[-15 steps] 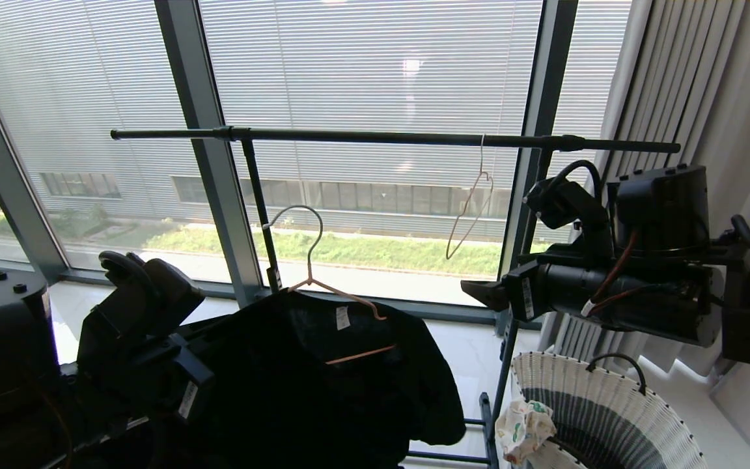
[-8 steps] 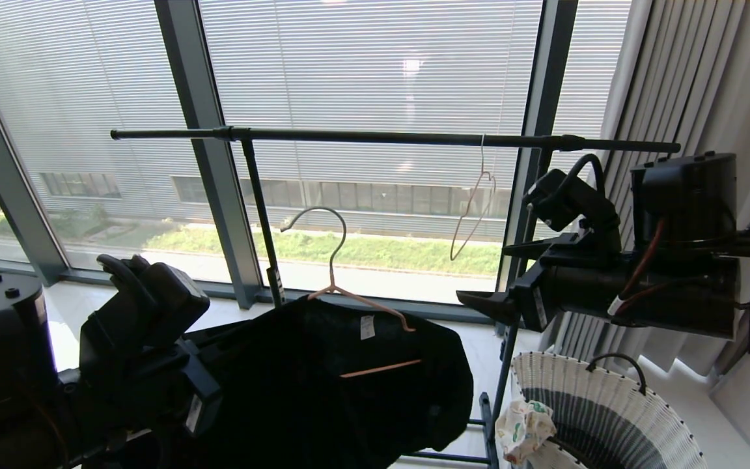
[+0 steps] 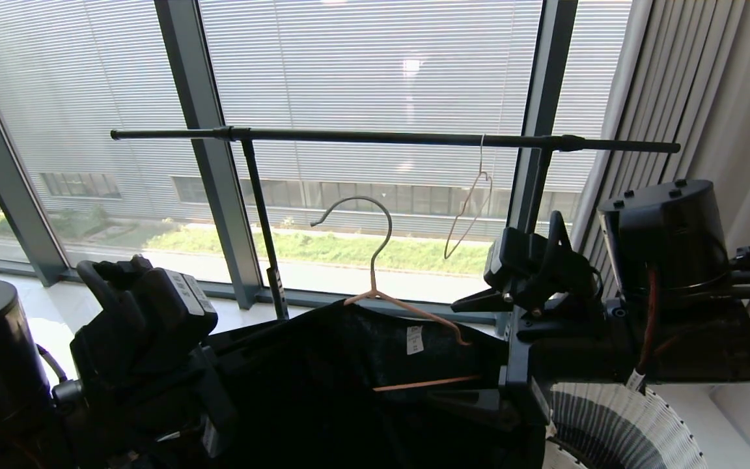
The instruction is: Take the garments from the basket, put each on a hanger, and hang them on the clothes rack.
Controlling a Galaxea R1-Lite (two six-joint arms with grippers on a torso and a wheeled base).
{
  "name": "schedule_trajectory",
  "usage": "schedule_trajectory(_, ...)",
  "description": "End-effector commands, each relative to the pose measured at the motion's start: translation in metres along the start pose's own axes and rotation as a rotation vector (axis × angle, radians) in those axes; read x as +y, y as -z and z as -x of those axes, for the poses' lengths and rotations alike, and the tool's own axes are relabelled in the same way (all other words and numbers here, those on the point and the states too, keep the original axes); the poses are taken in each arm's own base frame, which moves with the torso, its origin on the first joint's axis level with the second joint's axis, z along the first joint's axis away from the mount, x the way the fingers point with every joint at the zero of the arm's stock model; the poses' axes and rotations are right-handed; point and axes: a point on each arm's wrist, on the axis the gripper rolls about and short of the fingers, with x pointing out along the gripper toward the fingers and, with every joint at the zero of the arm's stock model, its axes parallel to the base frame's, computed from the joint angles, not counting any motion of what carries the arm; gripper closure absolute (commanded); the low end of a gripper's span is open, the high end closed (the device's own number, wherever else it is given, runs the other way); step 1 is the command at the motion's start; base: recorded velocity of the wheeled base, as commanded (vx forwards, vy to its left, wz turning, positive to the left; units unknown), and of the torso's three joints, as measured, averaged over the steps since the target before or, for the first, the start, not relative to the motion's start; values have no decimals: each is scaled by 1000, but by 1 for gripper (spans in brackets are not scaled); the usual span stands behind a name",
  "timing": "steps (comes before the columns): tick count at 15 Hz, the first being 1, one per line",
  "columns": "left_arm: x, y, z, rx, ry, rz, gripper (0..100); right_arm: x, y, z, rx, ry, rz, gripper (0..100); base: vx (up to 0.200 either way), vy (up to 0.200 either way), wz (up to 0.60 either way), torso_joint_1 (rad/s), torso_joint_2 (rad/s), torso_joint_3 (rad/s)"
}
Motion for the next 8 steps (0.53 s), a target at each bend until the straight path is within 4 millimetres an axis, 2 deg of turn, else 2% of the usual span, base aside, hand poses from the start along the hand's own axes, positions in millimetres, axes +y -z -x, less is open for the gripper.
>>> schedule_trajectory(1, -5, -3, 1, -25, 20, -15, 100, 7, 3, -13, 37, -41, 3, 0, 0, 0, 0, 0, 0, 0)
schedule_trajectory(8, -14, -8, 4, -58, 69, -49, 100, -1, 2, -31, 90, -47, -16, 0, 0, 0, 0, 0, 0, 0)
